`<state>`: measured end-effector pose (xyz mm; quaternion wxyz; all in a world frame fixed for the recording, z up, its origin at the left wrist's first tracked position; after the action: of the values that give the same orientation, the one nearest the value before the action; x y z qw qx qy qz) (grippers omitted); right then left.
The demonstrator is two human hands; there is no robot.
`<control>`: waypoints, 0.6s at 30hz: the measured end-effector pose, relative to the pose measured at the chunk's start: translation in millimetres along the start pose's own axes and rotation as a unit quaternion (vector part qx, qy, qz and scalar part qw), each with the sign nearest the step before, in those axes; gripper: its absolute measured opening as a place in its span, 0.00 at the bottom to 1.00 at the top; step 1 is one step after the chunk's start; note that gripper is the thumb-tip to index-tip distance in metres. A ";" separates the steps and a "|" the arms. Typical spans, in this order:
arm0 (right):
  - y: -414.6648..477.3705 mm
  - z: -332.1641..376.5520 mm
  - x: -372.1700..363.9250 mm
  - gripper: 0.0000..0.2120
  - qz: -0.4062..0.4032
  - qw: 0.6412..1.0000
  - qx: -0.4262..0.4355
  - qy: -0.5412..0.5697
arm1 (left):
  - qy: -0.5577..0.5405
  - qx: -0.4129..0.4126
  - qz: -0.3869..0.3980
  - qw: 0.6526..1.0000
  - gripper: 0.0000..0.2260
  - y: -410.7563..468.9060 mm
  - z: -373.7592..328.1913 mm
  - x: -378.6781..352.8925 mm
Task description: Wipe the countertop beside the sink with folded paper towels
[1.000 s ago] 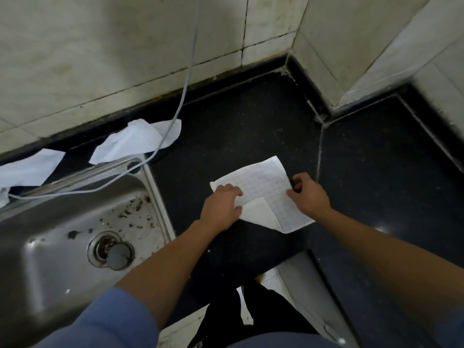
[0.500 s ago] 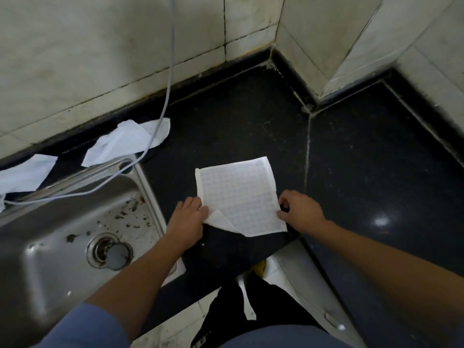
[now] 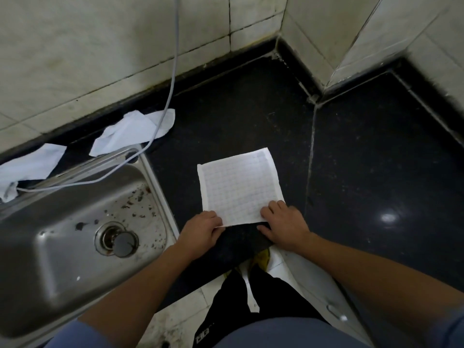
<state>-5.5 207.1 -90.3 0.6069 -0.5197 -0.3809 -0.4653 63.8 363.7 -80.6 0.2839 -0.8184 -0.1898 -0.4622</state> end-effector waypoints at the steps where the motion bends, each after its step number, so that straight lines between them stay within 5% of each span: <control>1: -0.1 0.6 2.8 0.14 -0.023 1.000 0.008 -0.008 | 0.005 0.000 0.012 1.000 0.11 -3.3 0.7 -1.8; 5: -7.7 0.6 9.3 0.05 -0.042 0.997 0.060 -0.022 | 0.029 -0.011 0.033 0.999 0.09 -11.0 -1.2 -2.7; 9: -24.3 -11.5 14.0 0.08 0.005 0.996 0.086 0.029 | 0.073 0.006 0.080 0.994 0.10 -11.9 -3.2 -7.4; 14: -22.2 -47.0 24.8 0.06 0.123 0.984 -0.013 0.128 | 0.044 0.038 0.142 0.988 0.11 -16.1 7.8 -7.7; 18: 19.1 -75.2 57.2 0.04 0.053 0.953 -0.096 0.282 | -0.054 0.105 0.091 0.989 0.10 0.5 37.0 26.9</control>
<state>27.1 123.9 -54.2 0.6609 -0.4427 -0.1199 -0.5940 101.5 388.3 -72.7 0.3981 -0.8220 -0.1771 -0.3668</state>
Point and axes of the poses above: each hand's wrist, its own y-axis towards the middle knuckle, its own x-axis out of the back of the hand, z = x × y, the point moved 10 cm from there along y, towards the middle knuckle, and after that the axes turned 5 degrees about y, right-handed, at the moved point
